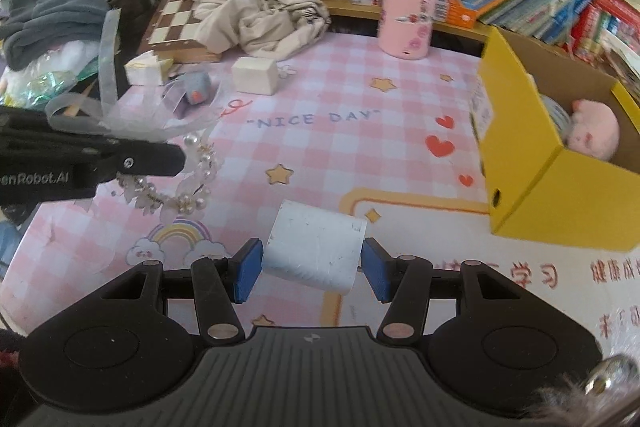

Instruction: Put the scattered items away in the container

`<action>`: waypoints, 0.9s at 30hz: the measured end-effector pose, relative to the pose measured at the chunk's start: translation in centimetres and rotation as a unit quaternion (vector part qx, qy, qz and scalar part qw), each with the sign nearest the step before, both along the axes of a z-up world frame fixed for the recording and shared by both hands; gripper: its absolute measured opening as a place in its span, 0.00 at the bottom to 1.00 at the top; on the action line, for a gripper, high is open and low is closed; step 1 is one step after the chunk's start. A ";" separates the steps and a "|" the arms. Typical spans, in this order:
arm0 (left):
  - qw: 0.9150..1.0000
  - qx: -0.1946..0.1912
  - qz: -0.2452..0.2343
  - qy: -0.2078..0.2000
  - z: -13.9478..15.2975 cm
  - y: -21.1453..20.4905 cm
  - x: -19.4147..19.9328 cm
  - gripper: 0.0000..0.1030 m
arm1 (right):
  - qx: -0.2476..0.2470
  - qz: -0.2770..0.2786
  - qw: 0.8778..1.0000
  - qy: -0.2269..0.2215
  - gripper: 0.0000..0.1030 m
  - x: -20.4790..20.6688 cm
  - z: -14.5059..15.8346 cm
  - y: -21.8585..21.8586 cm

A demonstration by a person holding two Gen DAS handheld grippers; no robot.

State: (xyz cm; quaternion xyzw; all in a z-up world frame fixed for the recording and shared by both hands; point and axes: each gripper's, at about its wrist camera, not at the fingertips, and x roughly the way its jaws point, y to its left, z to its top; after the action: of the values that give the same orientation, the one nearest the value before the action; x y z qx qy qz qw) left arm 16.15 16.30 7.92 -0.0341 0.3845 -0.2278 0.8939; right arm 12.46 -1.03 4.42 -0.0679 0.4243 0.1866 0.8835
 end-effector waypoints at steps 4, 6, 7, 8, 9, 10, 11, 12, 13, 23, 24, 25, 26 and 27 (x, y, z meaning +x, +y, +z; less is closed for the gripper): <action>1.000 0.001 -0.012 0.003 -0.1 -0.5 -0.1 0.12 | 0.005 -0.027 1.000 0.004 0.50 -0.4 0.0 -1.2; 1.000 0.002 -0.018 0.004 -0.2 -0.8 -0.1 0.12 | 0.008 -0.038 0.999 0.005 0.50 -0.5 0.0 -1.7; 1.000 0.002 -0.020 0.003 -0.2 -1.0 -0.1 0.12 | 0.009 -0.042 0.999 0.005 0.50 -0.6 0.0 -1.9; 1.000 0.003 -0.022 0.003 -0.1 -1.1 -0.1 0.12 | 0.010 -0.046 0.999 0.004 0.50 -0.7 0.0 -2.2; 1.000 0.003 -0.024 0.002 -0.1 -1.3 -0.1 0.12 | 0.011 -0.050 0.999 0.003 0.50 -0.7 0.1 -2.3; 1.000 0.003 -0.026 0.001 -0.1 -1.4 0.0 0.12 | 0.011 -0.053 0.999 0.002 0.50 -0.8 0.1 -2.4; 1.000 0.004 -0.029 0.001 0.0 -1.7 0.0 0.12 | 0.011 -0.057 0.998 0.000 0.50 -0.9 0.2 -2.6; 1.000 0.004 -0.031 0.001 -0.1 -1.9 0.1 0.12 | 0.011 -0.060 0.998 -0.001 0.50 -1.0 0.3 -2.8; 0.999 0.005 -0.035 0.002 -0.1 -2.1 0.1 0.12 | 0.012 -0.064 0.998 -0.002 0.50 -1.0 0.3 -3.0; 0.998 0.007 -0.069 -0.001 -0.1 -4.1 0.2 0.12 | 0.015 -0.097 0.995 -0.006 0.50 -1.6 0.5 -5.0; 0.997 0.007 -0.071 -0.001 0.0 -4.2 0.2 0.12 | 0.016 -0.100 0.995 -0.006 0.50 -1.6 0.5 -5.2; 0.997 0.007 -0.073 -0.001 0.0 -4.4 0.2 0.12 | 0.016 -0.102 0.995 -0.006 0.50 -1.7 0.5 -5.3; 0.997 0.008 -0.075 0.000 0.0 -4.6 0.1 0.12 | 0.016 -0.103 0.995 -0.006 0.50 -1.7 0.5 -5.5; 0.997 0.008 -0.076 0.000 0.0 -4.7 0.1 0.12 | 0.016 -0.103 0.994 -0.006 0.50 -1.7 0.5 -5.6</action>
State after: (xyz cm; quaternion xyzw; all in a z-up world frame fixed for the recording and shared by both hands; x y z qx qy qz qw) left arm 16.24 11.60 7.87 0.0024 0.3875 -0.2918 0.8745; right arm 10.74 -6.64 4.88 -0.0105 0.4210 0.1007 0.9014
